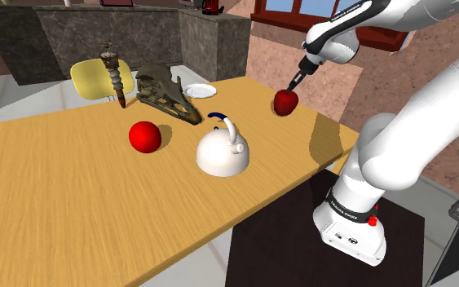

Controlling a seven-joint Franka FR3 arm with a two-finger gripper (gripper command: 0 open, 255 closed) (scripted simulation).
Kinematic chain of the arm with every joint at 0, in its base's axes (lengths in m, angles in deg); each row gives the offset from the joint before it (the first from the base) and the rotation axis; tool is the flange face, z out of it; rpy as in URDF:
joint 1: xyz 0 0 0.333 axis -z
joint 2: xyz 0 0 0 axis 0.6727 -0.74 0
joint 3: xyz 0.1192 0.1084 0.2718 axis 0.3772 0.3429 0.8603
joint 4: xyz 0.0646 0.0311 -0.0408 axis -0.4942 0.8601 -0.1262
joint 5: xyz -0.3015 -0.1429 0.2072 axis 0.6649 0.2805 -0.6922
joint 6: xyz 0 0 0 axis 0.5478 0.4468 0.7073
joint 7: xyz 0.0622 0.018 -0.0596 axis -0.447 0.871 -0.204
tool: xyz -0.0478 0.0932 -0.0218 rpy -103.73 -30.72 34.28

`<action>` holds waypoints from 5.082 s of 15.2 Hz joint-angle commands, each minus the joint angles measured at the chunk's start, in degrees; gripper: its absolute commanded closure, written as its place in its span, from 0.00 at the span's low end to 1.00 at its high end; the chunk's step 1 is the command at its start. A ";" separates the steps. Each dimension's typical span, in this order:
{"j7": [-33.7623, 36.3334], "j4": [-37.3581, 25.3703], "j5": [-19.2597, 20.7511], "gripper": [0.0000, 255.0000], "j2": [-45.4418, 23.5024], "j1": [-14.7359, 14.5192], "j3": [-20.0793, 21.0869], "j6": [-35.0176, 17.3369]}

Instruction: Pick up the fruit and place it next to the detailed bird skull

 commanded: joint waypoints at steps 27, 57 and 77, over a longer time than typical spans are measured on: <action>8.84 -15.33 5.59 1.00 7.19 5.35 10.28 21.83; 25.23 -27.56 4.55 1.00 3.84 1.45 24.09 31.14; 37.80 -25.05 3.78 1.00 -3.86 -2.90 32.49 21.42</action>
